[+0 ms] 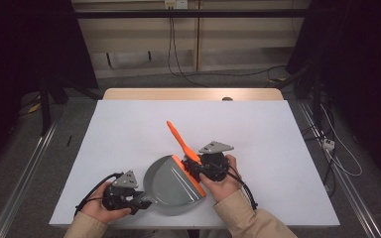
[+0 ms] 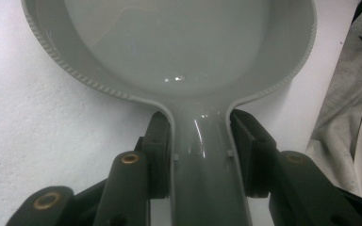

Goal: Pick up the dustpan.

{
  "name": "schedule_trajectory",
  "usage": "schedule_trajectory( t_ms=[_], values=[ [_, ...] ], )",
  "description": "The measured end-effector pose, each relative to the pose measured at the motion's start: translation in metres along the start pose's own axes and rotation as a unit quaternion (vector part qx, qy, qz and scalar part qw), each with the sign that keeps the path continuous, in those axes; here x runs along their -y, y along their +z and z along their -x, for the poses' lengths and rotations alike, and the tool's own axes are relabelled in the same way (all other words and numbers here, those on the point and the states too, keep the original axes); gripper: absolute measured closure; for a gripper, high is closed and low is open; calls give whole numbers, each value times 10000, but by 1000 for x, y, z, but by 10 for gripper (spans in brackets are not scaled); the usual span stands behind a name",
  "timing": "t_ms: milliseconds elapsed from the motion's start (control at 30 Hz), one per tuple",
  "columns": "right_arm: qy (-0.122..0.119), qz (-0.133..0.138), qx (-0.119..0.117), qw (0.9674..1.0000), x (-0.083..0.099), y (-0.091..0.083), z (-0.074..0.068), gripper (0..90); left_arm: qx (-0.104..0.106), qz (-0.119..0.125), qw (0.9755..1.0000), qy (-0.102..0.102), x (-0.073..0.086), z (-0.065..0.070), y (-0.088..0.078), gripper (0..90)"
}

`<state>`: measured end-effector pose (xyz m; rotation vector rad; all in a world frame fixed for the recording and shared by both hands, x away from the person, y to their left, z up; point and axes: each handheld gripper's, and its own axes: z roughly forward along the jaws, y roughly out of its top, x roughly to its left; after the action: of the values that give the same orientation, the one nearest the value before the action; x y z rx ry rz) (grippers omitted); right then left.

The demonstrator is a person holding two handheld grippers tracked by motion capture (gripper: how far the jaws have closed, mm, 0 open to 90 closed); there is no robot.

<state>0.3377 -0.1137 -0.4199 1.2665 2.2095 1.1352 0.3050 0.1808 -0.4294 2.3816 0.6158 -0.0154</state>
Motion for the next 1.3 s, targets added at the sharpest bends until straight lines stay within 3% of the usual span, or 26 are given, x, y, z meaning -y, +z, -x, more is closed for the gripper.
schedule_trajectory(
  t_ms=[67, 100, 167, 333, 567, 633, 867, 1000, 1167, 1300],
  values=[
    [30, 71, -7, 10000, 1, 0, -1, 710, 6, -1, 10000, -8, 0, 0, 0, 620],
    [155, 125, -151, 9997, 2, 1, -2, 709, 8, -11, 10000, 3, 0, 0, 0, 620],
    [-16, 170, -68, 9998, 3, 1, -8, 709, 4, -8, 10000, -2, 0, 0, 0, 620],
    [13, 281, -138, 9995, 4, 4, -15, 708, 7, 4, 10000, -22, 0, 0, 0, 621],
    [-161, 407, -104, 9990, 6, 4, -27, 707, 11, 7, 10000, -40, 0, -1, 0, 621],
    [1, 546, -274, 9981, 5, 2, -31, 708, 3, -12, 10000, -17, 0, -1, -1, 621],
    [-249, 648, -514, 9963, -1, 6, -53, 710, 11, 26, 10000, -36, 1, -1, 0, 622],
    [-299, 782, -583, 9948, -7, 2, -50, 710, 19, 33, 10000, -47, 1, -1, 0, 622],
    [-210, 953, -609, 9934, -14, -9, -37, 710, 9, 39, 10000, -63, 1, -1, 0, 622],
    [-216, 1003, -437, 9938, -17, -13, -20, 710, 13, 38, 10000, -65, 1, -1, 0, 622]
  ],
)
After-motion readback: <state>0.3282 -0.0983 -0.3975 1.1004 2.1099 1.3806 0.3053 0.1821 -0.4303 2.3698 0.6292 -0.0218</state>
